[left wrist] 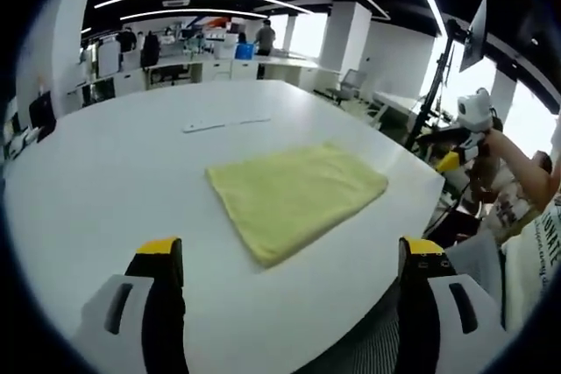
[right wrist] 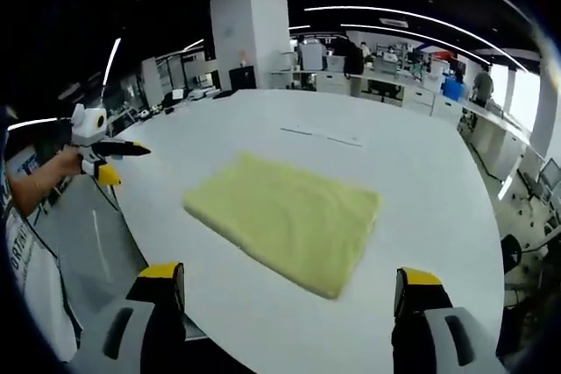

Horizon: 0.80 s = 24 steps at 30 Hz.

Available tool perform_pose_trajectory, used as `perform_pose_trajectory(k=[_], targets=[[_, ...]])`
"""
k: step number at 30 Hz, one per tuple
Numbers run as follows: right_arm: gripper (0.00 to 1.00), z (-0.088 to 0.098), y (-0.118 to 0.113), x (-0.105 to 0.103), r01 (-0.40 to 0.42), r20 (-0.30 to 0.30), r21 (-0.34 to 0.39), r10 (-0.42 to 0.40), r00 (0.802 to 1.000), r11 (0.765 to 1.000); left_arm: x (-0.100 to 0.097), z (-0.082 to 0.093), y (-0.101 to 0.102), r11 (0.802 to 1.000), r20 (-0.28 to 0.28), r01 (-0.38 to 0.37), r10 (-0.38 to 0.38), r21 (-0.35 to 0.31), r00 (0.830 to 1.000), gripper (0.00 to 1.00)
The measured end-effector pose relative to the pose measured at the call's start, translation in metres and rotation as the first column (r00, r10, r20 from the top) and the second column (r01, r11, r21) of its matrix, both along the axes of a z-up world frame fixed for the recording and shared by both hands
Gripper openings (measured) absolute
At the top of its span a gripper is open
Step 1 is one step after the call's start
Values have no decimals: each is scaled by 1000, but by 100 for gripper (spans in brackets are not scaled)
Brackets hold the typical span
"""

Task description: Fold the garment on the visible template until the final outline fits inside the template.

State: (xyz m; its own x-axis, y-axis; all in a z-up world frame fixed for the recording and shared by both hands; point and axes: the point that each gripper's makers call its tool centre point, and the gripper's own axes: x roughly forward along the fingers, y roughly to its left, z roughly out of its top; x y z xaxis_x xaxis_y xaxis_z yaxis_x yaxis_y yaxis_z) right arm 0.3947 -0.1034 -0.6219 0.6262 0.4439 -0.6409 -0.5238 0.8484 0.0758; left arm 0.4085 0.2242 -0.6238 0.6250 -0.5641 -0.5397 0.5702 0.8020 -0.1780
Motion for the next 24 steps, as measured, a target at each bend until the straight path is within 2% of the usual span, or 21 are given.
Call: perform_pose_trajectory(k=[8,16,24], targets=[[99,-10,-4,-12,11,-27,-56,-12,1000,998,-4,-4,6,999,6,-34,34,19,999,99],[99,-19,-11,-21,6,-52,-121,-13,999,993,-5,-3,5,999,4,-33,33,16,999,99],[99,-19,-8,-22,16,-48,-107,-21,999,994,-7,-4,5,999,-3,-33,33,22,999,99]])
